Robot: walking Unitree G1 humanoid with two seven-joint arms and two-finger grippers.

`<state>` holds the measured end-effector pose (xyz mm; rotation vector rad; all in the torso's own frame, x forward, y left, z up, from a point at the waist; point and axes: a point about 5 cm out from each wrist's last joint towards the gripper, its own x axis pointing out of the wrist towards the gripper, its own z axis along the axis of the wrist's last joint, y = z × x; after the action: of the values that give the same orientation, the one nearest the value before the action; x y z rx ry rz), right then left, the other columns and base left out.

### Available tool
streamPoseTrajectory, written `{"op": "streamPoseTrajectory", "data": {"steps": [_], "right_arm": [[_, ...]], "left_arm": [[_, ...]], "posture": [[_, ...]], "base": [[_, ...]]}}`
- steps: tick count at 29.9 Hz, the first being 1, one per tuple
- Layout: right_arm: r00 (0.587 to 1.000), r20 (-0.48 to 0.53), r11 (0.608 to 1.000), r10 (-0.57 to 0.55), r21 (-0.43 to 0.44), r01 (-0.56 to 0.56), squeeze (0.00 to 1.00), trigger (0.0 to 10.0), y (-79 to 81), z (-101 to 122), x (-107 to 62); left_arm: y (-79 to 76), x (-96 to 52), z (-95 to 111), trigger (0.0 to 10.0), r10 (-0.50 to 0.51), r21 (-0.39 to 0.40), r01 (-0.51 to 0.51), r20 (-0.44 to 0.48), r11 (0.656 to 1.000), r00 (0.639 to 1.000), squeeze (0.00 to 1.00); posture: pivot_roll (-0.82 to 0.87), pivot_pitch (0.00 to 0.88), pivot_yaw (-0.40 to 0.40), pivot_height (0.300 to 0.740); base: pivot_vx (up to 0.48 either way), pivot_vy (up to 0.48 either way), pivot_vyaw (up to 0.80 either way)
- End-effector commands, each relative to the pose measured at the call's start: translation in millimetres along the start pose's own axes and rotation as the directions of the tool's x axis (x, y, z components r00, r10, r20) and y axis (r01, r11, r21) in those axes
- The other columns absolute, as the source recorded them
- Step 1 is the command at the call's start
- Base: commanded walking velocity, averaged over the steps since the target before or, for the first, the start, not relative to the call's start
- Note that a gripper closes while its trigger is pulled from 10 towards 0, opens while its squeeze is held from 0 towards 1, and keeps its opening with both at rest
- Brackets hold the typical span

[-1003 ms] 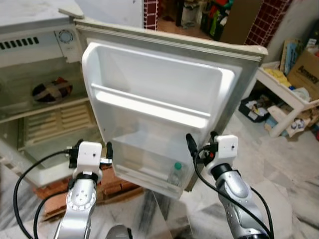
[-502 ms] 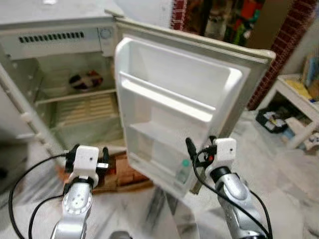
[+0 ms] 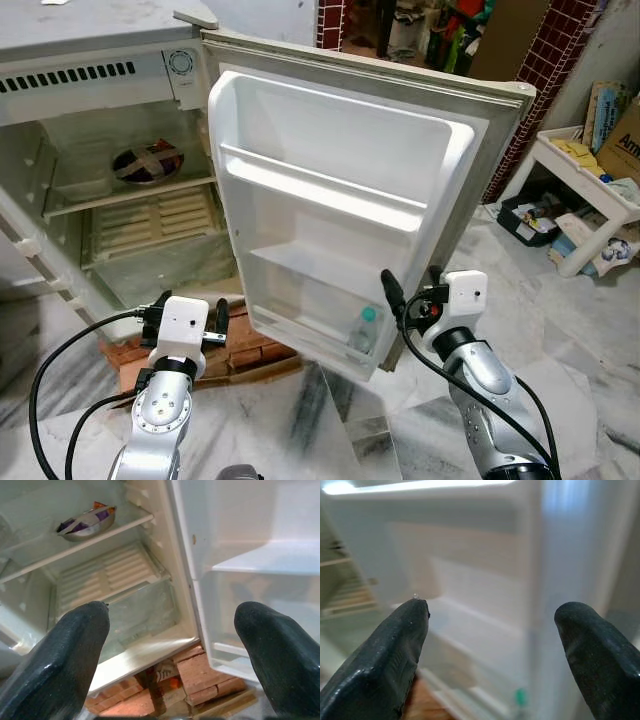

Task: Restocking fridge

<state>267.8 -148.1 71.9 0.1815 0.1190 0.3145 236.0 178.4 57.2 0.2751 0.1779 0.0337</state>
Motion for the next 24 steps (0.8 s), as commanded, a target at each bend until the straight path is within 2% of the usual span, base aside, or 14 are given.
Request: {"op": "streamPoseTrajectory", "data": {"steps": [1,7,8,9,11,13,14,19,22,24], "right_arm": [[0.999,0.013,0.999,0.044,0.004,-0.044,0.00,10.0,-0.3,6,1.3],[0.981,-0.034,0.981,0.191,0.044,-0.190,0.00,10.0,8.3,0,-4.8],[0.970,-0.046,0.970,0.237,0.067,-0.234,0.00,10.0,11.5,-1,-6.5],[0.941,-0.073,0.943,0.331,0.073,-0.326,0.00,10.0,17.6,-2,-10.2],[0.922,-0.093,0.926,0.376,0.057,-0.373,0.00,10.0,19.5,-4,-12.1],[0.922,-0.105,0.928,0.373,0.033,-0.372,0.00,10.0,17.0,-4,-11.1],[0.930,-0.109,0.935,0.351,-0.001,-0.354,0.00,10.0,12.8,-4,-8.8],[0.957,-0.087,0.958,0.276,-0.059,-0.282,0.00,10.0,2.3,2,-2.1],[0.978,-0.012,0.976,0.207,-0.069,-0.207,0.00,10.0,-2.6,13,3.4],[0.981,0.024,0.976,0.190,-0.114,-0.186,0.00,10.0,-0.3,19,5.3]], "left_arm": [[0.0,-1.1,2,10.0,0.003,0.001,-0.003,0.007,1.000,1.000,0.00],[-0.8,-1.3,1,10.0,0.001,0.001,-0.001,0.005,1.000,1.000,0.00],[-1.0,-1.4,0,10.0,0.002,0.001,-0.002,0.004,1.000,1.000,0.00],[-1.3,-1.6,0,10.0,0.000,0.006,0.000,0.002,1.000,1.000,0.00],[-1.7,-1.6,0,10.0,-0.006,0.021,0.006,0.005,1.000,1.000,0.00],[-1.7,-1.3,0,10.0,-0.009,0.023,0.009,0.007,1.000,1.000,0.00],[-1.7,-1.1,0,10.0,-0.008,0.021,0.008,0.008,1.000,1.000,0.00],[0.0,-0.8,0,10.0,-0.003,0.023,0.003,0.008,1.000,1.000,0.00],[0.9,-2.1,0,10.0,0.005,0.014,-0.005,0.011,1.000,1.000,0.00],[3.0,-3.7,-1,10.0,0.020,0.014,-0.020,0.010,1.000,1.000,0.00]], "posture": [[0.11,0.000,-0.031,0.740],[0.11,0.000,-0.031,0.740],[0.11,0.000,-0.030,0.740],[0.11,0.000,-0.029,0.740],[0.11,0.000,-0.029,0.740],[0.11,0.000,-0.029,0.740],[0.11,0.000,-0.030,0.740],[0.11,0.000,-0.031,0.740],[0.11,0.000,-0.029,0.740],[0.11,0.000,-0.029,0.740]], "base": [[0.000,-0.446,0.00],[0.000,-0.454,0.00],[0.000,-0.454,0.00],[0.000,-0.458,0.00],[0.000,-0.458,0.00],[0.000,-0.463,0.00],[0.000,-0.390,0.00],[0.000,-0.326,0.00],[0.000,0.000,0.00],[0.000,0.000,0.70]]}}
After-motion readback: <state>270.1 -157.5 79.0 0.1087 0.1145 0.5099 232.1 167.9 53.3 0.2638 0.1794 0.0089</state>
